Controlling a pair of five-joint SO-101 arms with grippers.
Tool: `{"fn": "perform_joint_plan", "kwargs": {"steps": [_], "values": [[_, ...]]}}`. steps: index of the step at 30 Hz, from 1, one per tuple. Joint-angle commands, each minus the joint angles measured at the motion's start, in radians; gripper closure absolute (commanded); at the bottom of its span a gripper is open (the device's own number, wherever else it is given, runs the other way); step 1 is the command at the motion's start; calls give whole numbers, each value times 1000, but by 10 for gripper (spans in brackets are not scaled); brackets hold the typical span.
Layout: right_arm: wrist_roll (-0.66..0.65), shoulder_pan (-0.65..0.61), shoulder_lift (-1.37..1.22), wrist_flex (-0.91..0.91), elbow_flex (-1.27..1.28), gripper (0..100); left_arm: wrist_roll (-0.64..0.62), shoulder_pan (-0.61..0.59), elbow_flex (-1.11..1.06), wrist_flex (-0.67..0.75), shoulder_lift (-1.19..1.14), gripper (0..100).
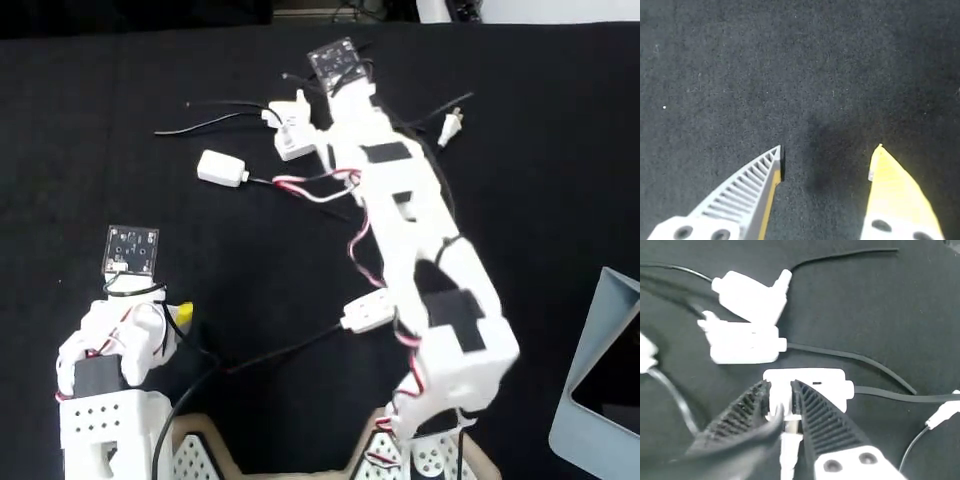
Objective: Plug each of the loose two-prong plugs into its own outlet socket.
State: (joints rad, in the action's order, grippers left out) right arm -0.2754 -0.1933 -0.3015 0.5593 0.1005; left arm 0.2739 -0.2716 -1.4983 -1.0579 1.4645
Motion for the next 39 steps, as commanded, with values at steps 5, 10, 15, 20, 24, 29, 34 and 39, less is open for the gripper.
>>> {"fn": "perform_joint_plan", "kwargs": {"steps": [5,10,15,20,24,29,34,39], "values": [[-11,26,-45,55,-125,780,2,-10,5,3,11,719],[-11,26,67,235,-136,804,2,-10,-1,5,11,719],[-8,26,171,450,-133,852,2,-10,-2,5,11,719],[-6,28,127,499,-130,843,2,-10,-2,5,11,719],[-6,28,2,477,-142,835,2,-10,-2,5,11,719],[-11,41,-130,331,-151,838,2,-10,-4,5,11,719],[-11,51,-217,284,-197,840,2,-10,-4,5,11,719],[-11,63,-236,285,-225,990,2,-10,-4,5,11,720]]}}
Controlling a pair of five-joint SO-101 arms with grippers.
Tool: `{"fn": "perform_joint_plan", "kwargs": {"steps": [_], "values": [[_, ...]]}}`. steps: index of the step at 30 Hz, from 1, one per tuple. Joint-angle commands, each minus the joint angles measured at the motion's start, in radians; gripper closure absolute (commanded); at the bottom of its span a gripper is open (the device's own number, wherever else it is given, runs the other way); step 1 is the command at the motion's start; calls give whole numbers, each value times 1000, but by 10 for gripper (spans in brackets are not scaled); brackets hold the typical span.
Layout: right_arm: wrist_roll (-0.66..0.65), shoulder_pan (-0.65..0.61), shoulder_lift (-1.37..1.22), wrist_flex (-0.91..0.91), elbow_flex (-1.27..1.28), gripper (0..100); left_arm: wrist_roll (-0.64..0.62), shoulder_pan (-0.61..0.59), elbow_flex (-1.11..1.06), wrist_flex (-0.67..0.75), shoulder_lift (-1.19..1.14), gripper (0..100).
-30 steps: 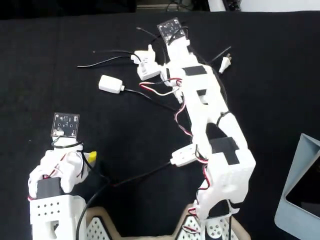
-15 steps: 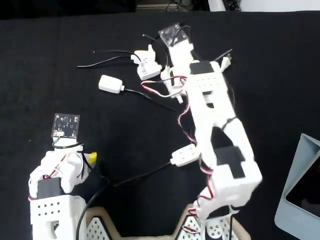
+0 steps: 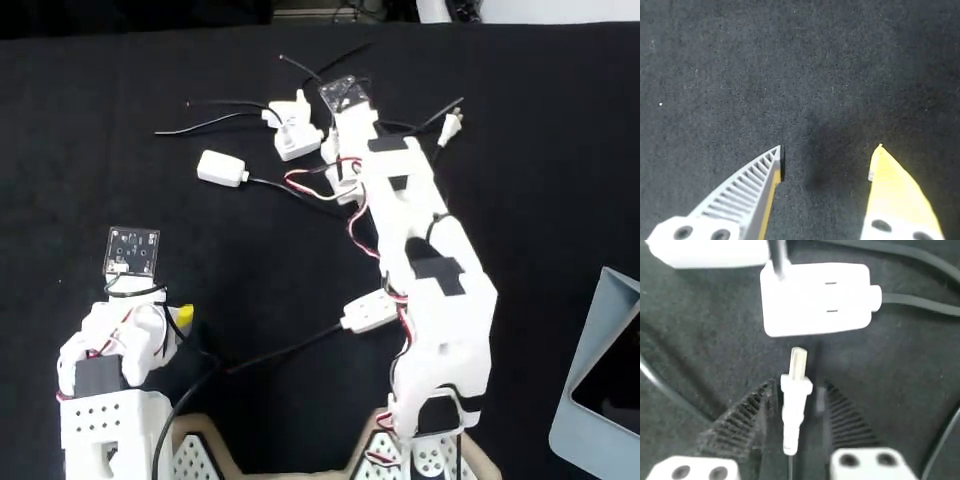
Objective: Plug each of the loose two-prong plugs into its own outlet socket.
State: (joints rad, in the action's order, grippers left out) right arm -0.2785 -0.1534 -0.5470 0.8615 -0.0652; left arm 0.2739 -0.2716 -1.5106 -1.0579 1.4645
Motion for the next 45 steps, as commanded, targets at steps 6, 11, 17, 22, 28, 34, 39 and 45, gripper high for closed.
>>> {"fn": "perform_joint_plan", "kwargs": {"steps": [6,11,17,22,28,34,39,45], "values": [[-2,20,136,60,-58,986,2,-10,8,5,11,720],[-2,18,305,130,-54,987,2,-10,8,5,11,720],[-2,-25,487,224,-53,987,2,-10,8,5,11,721],[124,-112,599,290,-53,987,3,-10,8,5,11,721],[519,-195,664,307,-56,987,3,-10,8,5,11,721],[884,-198,665,305,-21,986,3,-10,7,5,11,721],[1071,-195,668,302,156,986,3,-10,7,5,11,721],[1089,-192,665,299,355,986,3,-10,7,5,11,721]]}}
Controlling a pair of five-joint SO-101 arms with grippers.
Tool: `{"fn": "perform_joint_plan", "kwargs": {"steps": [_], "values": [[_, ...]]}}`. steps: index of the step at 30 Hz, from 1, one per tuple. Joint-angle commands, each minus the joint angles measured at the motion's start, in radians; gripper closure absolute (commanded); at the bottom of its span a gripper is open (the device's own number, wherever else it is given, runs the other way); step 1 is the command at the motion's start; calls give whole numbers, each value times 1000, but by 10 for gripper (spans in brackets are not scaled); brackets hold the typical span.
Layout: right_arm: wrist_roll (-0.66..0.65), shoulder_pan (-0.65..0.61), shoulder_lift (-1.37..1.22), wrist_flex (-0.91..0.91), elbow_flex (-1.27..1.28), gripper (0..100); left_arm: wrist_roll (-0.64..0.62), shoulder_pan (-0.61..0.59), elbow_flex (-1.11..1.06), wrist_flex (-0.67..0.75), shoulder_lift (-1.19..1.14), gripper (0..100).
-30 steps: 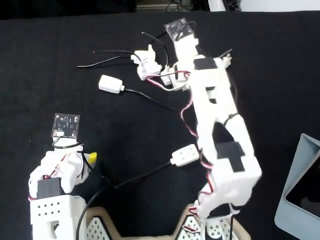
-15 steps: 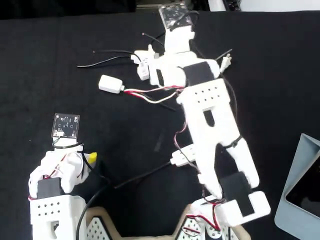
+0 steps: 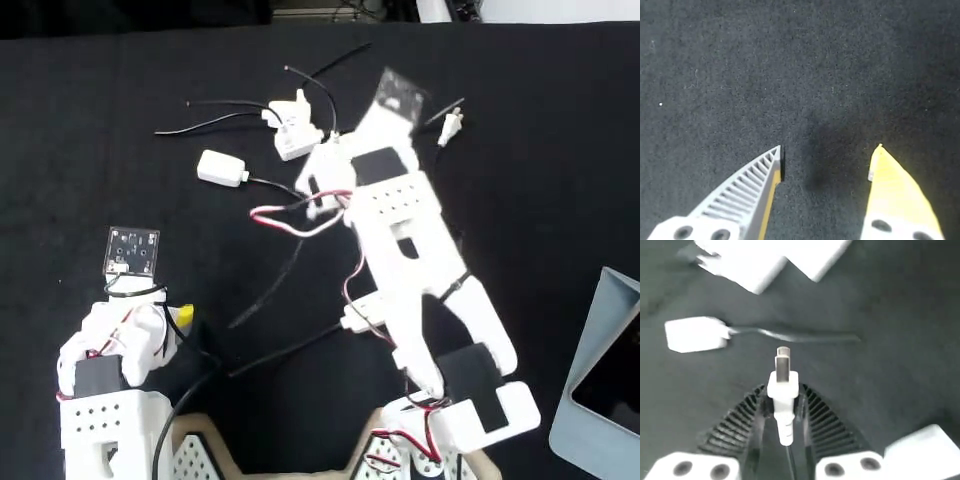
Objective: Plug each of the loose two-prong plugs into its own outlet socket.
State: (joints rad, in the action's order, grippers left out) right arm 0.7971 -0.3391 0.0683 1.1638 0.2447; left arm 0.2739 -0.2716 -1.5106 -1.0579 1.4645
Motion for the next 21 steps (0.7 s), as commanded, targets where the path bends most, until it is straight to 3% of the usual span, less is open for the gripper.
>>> {"fn": "perform_joint_plan", "kwargs": {"steps": [1,4,10,13,16,21], "values": [[14,-6,50,-3,65,986,3,-10,7,5,11,721],[-8,-6,50,-3,99,973,3,-10,7,5,11,721],[-28,-12,50,51,107,835,3,-10,7,5,11,721],[-91,-12,59,89,91,832,3,-10,7,5,11,721],[-256,-8,73,143,64,832,3,-10,7,5,11,721],[-756,-8,117,233,58,832,6,-10,-1,5,11,721]]}}
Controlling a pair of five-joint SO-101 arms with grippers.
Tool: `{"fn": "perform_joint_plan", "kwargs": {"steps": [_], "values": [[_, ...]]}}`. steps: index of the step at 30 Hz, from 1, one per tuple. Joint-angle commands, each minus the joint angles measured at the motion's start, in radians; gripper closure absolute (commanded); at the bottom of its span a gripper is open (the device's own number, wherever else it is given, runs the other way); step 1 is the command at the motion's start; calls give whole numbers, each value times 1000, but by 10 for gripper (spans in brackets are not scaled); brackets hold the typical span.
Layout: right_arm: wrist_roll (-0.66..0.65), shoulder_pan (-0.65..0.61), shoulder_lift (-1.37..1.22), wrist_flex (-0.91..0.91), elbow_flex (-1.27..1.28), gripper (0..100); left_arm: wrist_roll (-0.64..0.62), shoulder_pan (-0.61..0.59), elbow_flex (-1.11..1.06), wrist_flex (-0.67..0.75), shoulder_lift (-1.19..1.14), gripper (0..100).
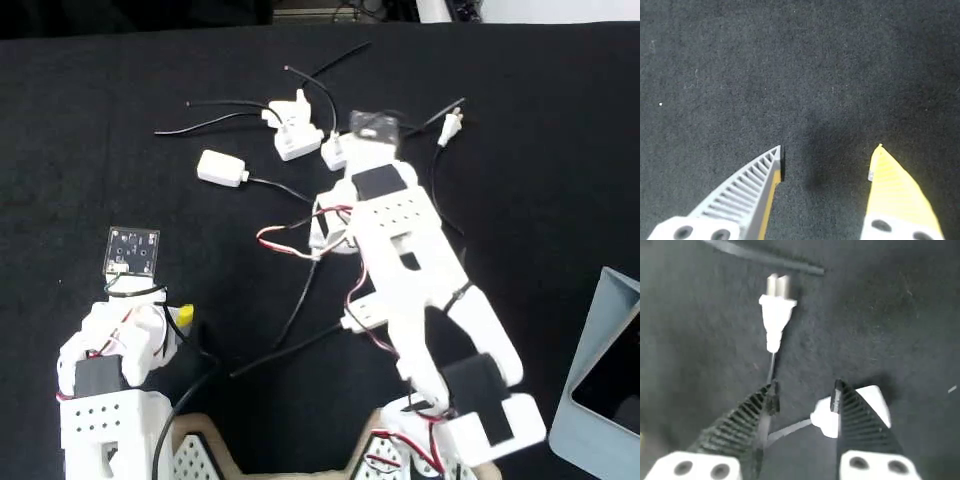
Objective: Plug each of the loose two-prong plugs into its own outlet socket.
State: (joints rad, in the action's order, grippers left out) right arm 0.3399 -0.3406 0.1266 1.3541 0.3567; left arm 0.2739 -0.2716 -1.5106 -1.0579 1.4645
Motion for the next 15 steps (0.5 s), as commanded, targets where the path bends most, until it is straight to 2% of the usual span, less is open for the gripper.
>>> {"fn": "perform_joint_plan", "kwargs": {"steps": [1,6,10,12,15], "values": [[-399,-6,70,61,-54,832,20,-10,-1,5,11,721],[-852,-6,96,86,-50,832,41,-10,-2,5,11,722],[-1206,-6,93,34,-45,829,41,-10,-2,5,11,722],[-1349,-6,93,-21,-19,829,41,-10,-2,5,11,722],[-1494,-9,93,-114,59,829,43,-10,-2,5,11,722]]}}
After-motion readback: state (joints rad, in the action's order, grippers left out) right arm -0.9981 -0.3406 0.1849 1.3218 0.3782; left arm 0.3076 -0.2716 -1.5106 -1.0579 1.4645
